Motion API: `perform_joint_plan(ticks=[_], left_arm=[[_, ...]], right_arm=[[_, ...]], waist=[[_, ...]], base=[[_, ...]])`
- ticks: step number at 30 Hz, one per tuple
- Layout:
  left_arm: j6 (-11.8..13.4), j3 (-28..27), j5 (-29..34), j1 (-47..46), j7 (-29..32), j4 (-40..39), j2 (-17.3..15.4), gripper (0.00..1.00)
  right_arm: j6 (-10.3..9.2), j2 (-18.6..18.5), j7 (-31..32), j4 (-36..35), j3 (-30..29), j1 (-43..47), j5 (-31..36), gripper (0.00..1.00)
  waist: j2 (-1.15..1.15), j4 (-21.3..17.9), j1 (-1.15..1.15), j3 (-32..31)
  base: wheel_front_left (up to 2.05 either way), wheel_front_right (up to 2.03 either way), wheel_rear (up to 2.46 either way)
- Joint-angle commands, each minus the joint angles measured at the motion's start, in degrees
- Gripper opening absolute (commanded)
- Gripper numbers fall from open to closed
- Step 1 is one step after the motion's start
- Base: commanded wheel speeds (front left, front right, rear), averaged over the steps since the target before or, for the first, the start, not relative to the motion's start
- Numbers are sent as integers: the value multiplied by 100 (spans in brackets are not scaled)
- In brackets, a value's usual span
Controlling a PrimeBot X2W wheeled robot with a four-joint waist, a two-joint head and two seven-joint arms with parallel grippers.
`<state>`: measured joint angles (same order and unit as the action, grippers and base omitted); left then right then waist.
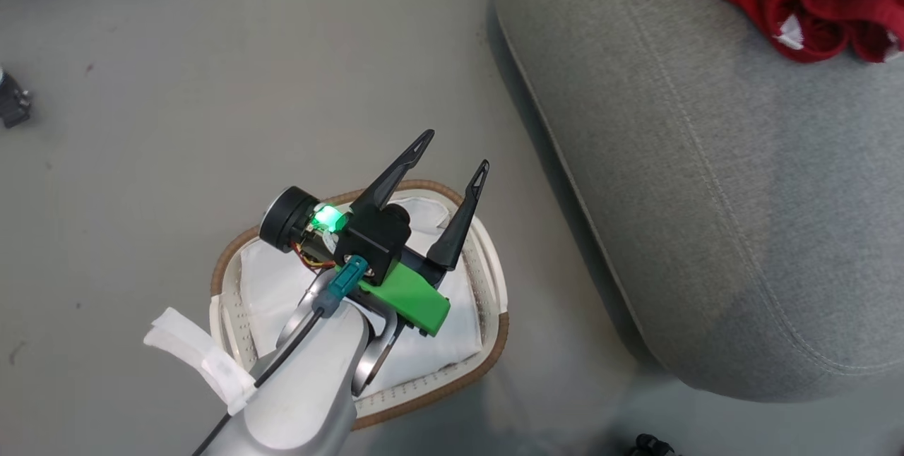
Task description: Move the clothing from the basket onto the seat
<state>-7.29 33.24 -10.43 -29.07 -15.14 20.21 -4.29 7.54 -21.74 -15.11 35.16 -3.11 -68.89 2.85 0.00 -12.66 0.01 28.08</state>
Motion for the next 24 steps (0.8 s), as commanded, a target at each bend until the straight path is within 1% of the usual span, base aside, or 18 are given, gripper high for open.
perform_joint_plan(ticks=[1, 4, 7, 8, 9, 12, 14, 17, 20, 21, 22, 23, 24], left_arm=[[-17, -10, 38, -56, 0, -39, 6, 100], [-19, -46, 80, -59, 0, -101, -11, 100], [-20, -70, 124, -115, -1, -178, -23, 100], [-20, -89, 160, -137, 0, -227, -29, 100], [-20, -101, 180, -138, 0, -248, -37, 100], [-13, -126, 237, -137, 0, -266, -70, 100], [-11, -129, 257, -146, -1, -266, -82, 100], [-7, -148, 268, -160, -1, -276, -119, 100], [11, -218, 244, -137, 0, -286, -156, 100], [15, -249, 208, -121, -1, -291, -160, 100], [20, -272, 194, -110, -1, -287, -171, 100], [19, -289, 154, -94, -1, -287, -169, 100], [19, -311, 126, -71, -1, -290, -160, 100]], right_arm=[[-10, -191, 19, 219, -64, -137, 70, 0], [-10, -491, 21, 788, -320, -396, 137, 0], [-9, -607, 12, 1267, -640, -391, 196, 0], [-9, -581, 4, 1546, -850, -277, 282, 0], [-9, -535, 2, 1690, -902, -174, 381, 0], [-10, -373, -9, 1940, -1176, 40, 530, 0], [-10, -274, -10, 1953, -1355, 195, 591, 0], [-9, -14, -10, 1817, -1588, 465, 678, 0], [-10, 175, -6, 1626, -1671, 616, 719, 0], [-10, 240, -5, 1537, -1681, 659, 716, 7], [-9, 289, -5, 1460, -1683, 692, 697, 22], [-10, 340, -6, 1370, -1682, 758, 667, 41], [-10, 389, -6, 1316, -1663, 815, 651, 52]], waist=[[0, 508, -1, 460], [0, 691, -1, 681], [0, 814, -1, 882], [0, 852, -1, 992], [0, 855, -1, 1038], [0, 814, -1, 1145], [0, 777, -1, 1176], [0, 666, -1, 1183], [0, 526, -1, 1151], [0, 473, -1, 1132], [0, 430, -1, 1116], [0, 383, -1, 1093], [0, 340, -1, 1068]], base=[[0, 0, 0], [0, 0, 0], [0, 0, 0], [0, 0, 0], [0, 0, 0], [0, 0, 0], [0, 0, 0], [0, 0, 0], [0, 0, 0], [0, 0, 0], [0, 0, 0], [0, 0, 0], [0, 0, 0]])
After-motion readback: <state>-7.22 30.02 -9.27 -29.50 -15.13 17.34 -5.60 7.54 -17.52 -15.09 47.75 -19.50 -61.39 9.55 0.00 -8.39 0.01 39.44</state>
